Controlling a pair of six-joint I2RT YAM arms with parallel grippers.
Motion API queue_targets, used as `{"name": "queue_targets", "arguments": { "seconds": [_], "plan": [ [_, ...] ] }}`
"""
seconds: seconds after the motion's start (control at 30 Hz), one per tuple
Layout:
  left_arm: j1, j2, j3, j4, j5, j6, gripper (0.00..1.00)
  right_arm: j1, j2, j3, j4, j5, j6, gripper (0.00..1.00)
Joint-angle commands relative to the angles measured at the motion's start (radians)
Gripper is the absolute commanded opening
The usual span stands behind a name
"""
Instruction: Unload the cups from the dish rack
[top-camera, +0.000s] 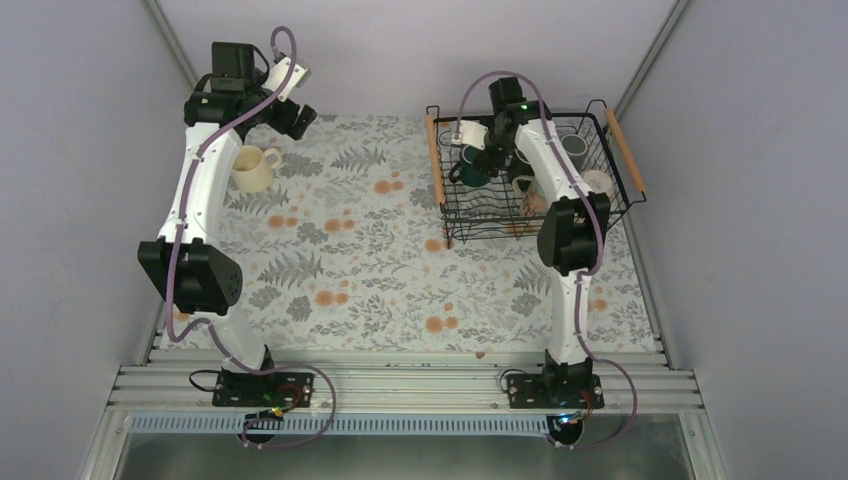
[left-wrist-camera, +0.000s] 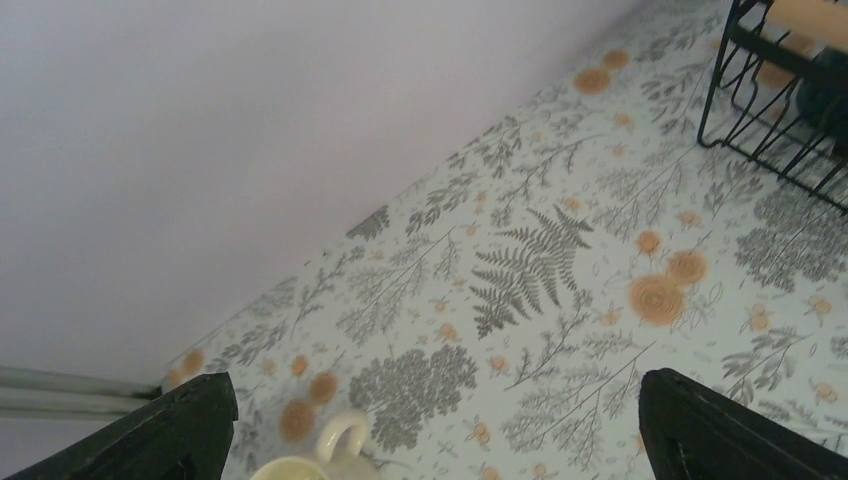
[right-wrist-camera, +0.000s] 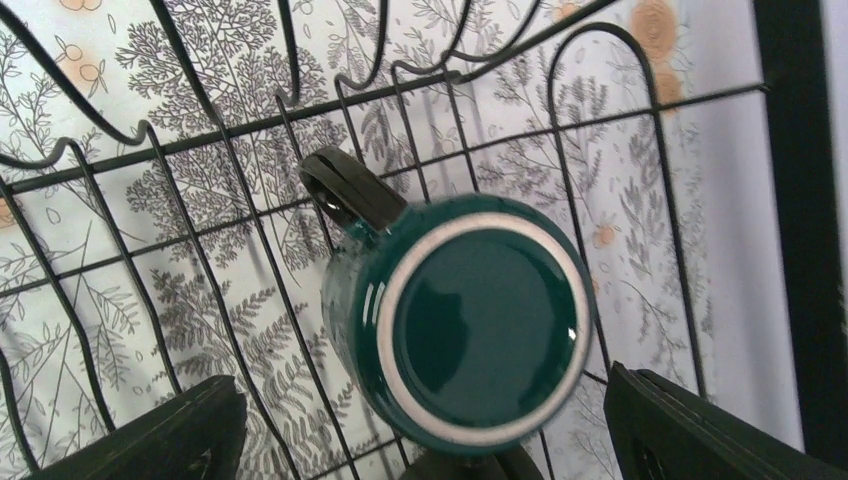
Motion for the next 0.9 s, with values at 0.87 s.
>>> {"name": "queue_targets", "arguments": {
  "seconds": [0.87],
  "plan": [
    [-0.004, -0.054, -0.168, 0.177, 0.103, -0.090, 1.00, 0.070, 0.086, -0.067, 0.341, 0.068, 0.068, 0.92]
  ]
}}
